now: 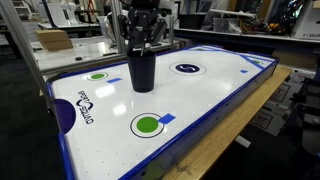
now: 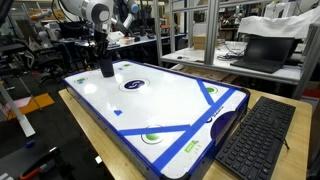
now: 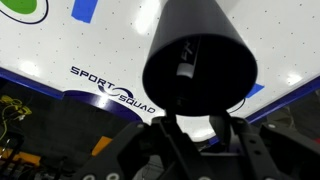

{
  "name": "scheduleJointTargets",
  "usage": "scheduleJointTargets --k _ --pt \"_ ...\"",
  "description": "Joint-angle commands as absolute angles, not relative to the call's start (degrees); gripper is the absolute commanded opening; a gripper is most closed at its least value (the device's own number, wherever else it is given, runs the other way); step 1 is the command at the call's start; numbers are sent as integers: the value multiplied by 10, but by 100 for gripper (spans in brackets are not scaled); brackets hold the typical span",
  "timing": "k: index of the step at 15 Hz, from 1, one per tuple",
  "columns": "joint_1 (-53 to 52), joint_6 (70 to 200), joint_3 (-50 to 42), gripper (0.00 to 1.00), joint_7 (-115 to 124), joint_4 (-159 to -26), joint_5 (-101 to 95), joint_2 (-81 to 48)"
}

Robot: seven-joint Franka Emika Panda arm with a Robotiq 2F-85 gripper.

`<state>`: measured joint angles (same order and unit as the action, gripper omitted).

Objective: Take the black marker out of the black cup

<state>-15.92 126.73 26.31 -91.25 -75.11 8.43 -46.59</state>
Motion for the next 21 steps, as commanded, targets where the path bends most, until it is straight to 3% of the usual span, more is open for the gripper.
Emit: scheduleJointTargets --k 1,3,5,7,9,15,19,21 --pt "-172 1238 253 47 -911 -710 83 -487" --pt "-168 1239 256 53 -908 -709 78 -489" --pt "-168 1242 253 50 -902 -707 77 -491" --pt "-170 1244 248 39 -888 -707 76 -490" --pt "-172 1245 244 39 -867 -708 77 -487" --pt "-181 1251 240 52 -808 -714 70 -484" --pt "-185 1265 236 31 -773 -727 66 -478" --pt "-186 1275 234 31 -757 -734 68 -476"
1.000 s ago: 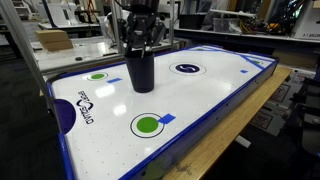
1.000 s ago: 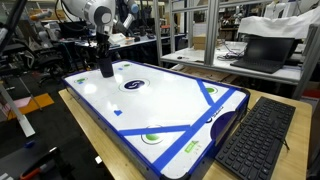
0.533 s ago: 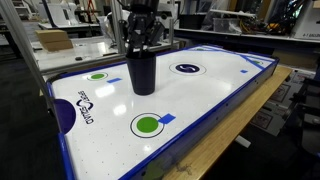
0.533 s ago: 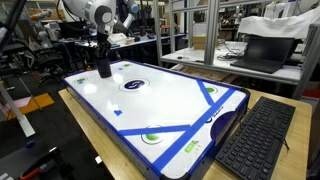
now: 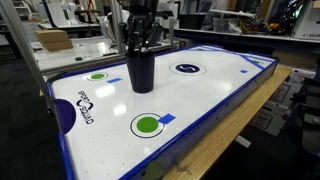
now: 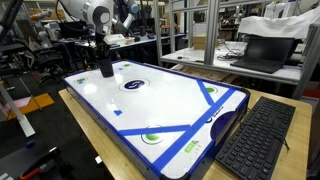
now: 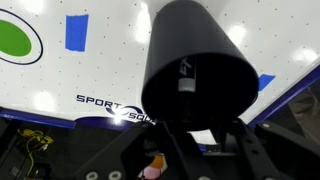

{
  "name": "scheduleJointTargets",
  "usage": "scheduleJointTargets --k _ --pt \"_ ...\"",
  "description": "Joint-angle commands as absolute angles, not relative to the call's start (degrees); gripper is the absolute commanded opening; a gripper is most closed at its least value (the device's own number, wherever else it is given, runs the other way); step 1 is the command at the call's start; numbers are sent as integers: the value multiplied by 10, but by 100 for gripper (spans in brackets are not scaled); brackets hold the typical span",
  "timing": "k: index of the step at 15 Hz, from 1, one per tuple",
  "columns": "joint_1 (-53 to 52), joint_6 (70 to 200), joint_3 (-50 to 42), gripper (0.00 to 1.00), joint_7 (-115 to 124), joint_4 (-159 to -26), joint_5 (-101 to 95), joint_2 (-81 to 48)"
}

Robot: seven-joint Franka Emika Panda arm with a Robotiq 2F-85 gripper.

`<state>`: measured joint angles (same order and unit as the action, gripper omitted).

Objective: Take the black marker out of the black cup

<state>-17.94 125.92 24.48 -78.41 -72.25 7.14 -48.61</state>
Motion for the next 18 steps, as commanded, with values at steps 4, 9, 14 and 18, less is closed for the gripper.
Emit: scheduleJointTargets --k 4,9,14,18 --pt "-188 1290 227 33 -722 -746 68 -478" --pt "-189 1308 227 2 -700 -760 70 -473" --pt "-186 1302 229 5 -697 -761 69 -461" --pt "-180 1282 232 5 -691 -770 71 -422"
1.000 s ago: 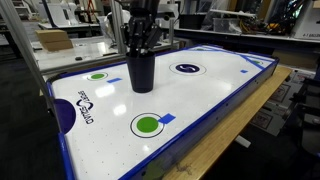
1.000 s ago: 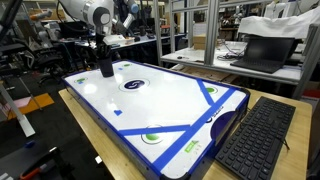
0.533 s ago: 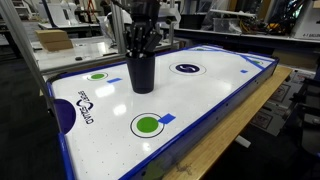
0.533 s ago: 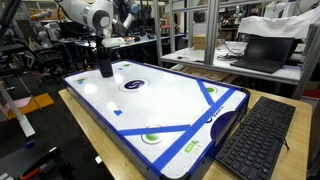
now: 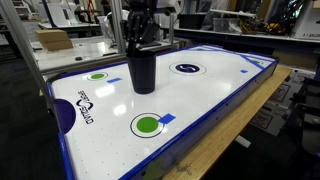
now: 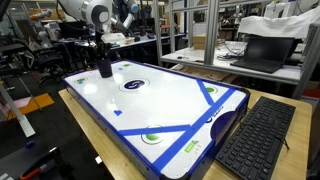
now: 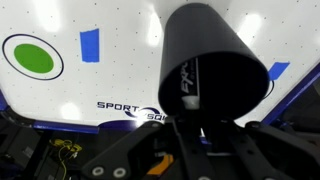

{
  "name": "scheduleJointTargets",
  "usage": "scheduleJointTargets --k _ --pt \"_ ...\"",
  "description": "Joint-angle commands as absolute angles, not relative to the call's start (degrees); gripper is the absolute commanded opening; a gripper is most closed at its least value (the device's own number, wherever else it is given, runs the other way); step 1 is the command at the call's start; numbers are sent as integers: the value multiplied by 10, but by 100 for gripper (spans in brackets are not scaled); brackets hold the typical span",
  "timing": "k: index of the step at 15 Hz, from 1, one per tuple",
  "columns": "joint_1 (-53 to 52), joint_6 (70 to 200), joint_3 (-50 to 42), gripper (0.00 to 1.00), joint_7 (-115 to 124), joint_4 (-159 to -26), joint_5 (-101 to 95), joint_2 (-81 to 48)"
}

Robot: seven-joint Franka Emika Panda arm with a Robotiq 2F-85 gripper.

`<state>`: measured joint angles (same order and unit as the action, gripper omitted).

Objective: Take the black marker out of the black cup

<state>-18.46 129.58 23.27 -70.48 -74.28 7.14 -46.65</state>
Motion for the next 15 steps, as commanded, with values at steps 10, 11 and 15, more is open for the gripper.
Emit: scheduleJointTargets --k 10,11,15 --pt "-186 1183 190 5 -617 -777 23 -318" --pt "-185 1165 179 5 -603 -780 13 -315" --pt "-183 1098 142 5 -546 -777 -25 -334"
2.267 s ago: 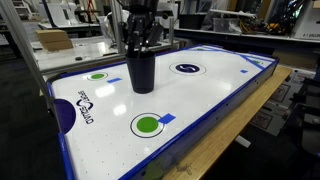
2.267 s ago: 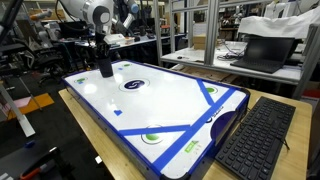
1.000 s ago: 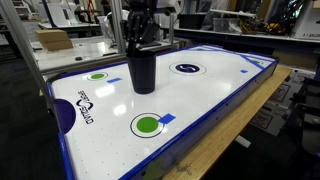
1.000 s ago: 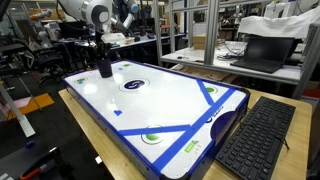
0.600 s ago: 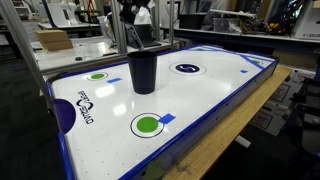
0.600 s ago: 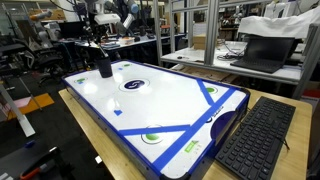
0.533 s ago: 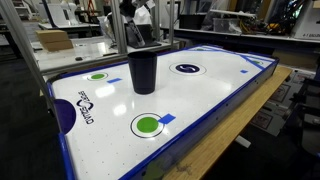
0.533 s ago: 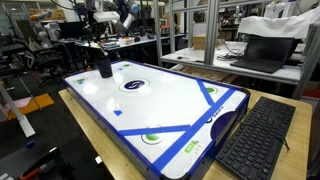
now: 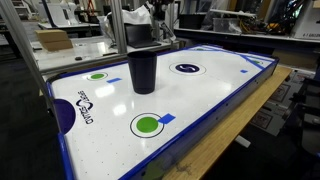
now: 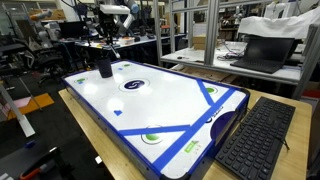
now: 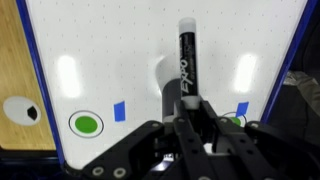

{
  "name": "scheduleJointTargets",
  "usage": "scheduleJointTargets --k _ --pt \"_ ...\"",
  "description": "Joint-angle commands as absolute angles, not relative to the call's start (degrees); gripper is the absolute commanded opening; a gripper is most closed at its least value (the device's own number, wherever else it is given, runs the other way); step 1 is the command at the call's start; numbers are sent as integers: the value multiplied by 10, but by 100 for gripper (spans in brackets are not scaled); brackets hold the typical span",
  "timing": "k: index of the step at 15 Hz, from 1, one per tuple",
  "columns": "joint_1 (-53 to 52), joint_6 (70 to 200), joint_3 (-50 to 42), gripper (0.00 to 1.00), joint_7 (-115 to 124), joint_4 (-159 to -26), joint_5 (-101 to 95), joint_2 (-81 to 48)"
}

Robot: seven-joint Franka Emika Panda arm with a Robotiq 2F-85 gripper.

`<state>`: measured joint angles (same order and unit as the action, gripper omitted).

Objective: Take the black marker out of the black cup

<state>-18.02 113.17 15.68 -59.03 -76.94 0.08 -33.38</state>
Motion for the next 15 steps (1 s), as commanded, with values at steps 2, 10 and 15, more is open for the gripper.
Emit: scheduleJointTargets --k 2,10,15 --pt "-182 1079 136 5 -525 -779 -33 -357" --pt "-198 1073 146 5 -465 -763 -44 -453" --pt "-199 1095 154 44 -450 -761 -41 -454"
